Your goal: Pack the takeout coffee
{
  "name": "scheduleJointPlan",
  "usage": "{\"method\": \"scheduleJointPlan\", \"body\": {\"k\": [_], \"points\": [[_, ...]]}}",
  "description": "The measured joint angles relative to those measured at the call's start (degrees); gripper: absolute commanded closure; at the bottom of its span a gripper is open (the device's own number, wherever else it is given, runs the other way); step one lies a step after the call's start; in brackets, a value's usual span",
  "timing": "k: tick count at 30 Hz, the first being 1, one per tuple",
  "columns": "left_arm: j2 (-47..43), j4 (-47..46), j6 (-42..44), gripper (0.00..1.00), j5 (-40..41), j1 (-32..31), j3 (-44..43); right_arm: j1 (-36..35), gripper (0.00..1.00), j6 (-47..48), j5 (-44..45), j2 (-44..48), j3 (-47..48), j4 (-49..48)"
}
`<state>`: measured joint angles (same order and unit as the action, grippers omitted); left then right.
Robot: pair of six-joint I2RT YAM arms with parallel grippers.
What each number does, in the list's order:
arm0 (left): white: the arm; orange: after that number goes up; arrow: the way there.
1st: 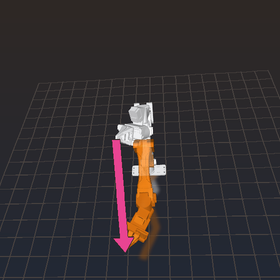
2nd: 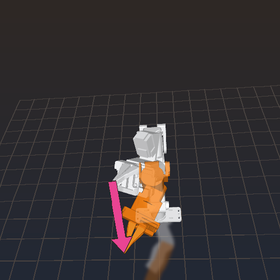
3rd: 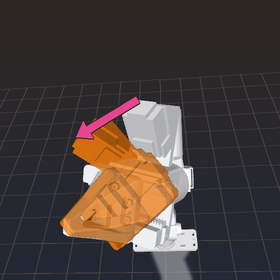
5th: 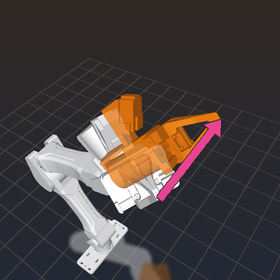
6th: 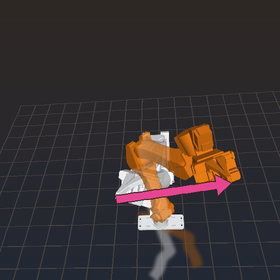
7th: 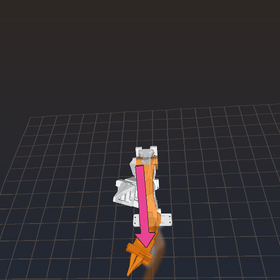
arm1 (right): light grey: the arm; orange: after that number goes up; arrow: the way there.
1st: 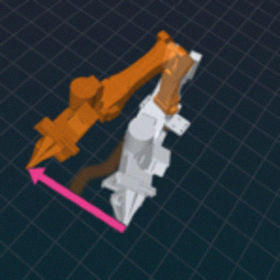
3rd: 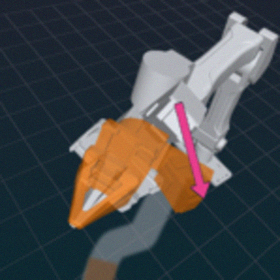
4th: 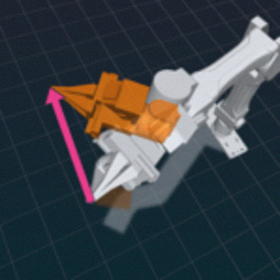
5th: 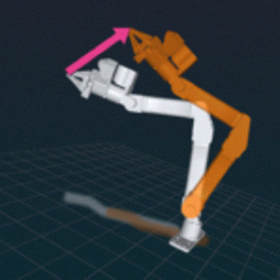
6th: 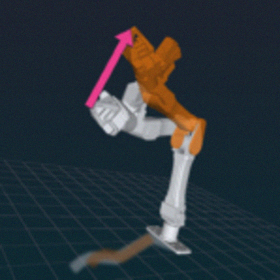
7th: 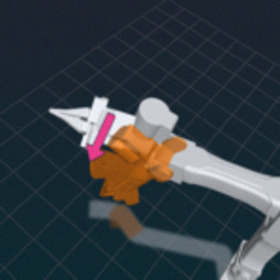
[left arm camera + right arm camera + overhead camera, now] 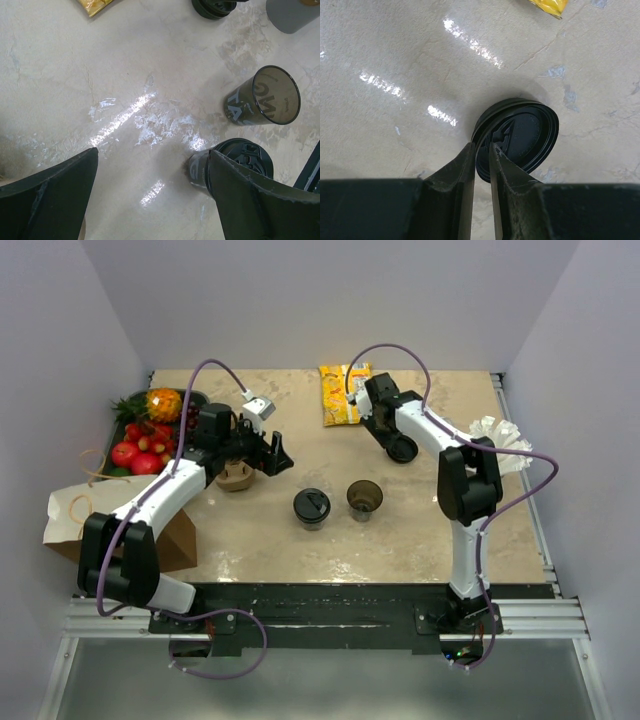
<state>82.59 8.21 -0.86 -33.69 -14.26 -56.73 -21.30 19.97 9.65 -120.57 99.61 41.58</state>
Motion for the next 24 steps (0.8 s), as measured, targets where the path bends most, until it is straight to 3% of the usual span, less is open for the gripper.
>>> {"method": "scheduleJointPlan", "body": {"k": [13, 24], "points": [[0.33, -0.11, -0.57, 0.04, -0.17, 0.00, 0.00, 2.23, 0.82, -0.02, -0.31, -0.02, -0.61, 0.44], [1.05, -0.42, -1.14, 0.04, -0.37, 0.07, 0.00, 2.45, 0.73, -0.66, -6.25, -0.04, -0.61, 1.29]]}}
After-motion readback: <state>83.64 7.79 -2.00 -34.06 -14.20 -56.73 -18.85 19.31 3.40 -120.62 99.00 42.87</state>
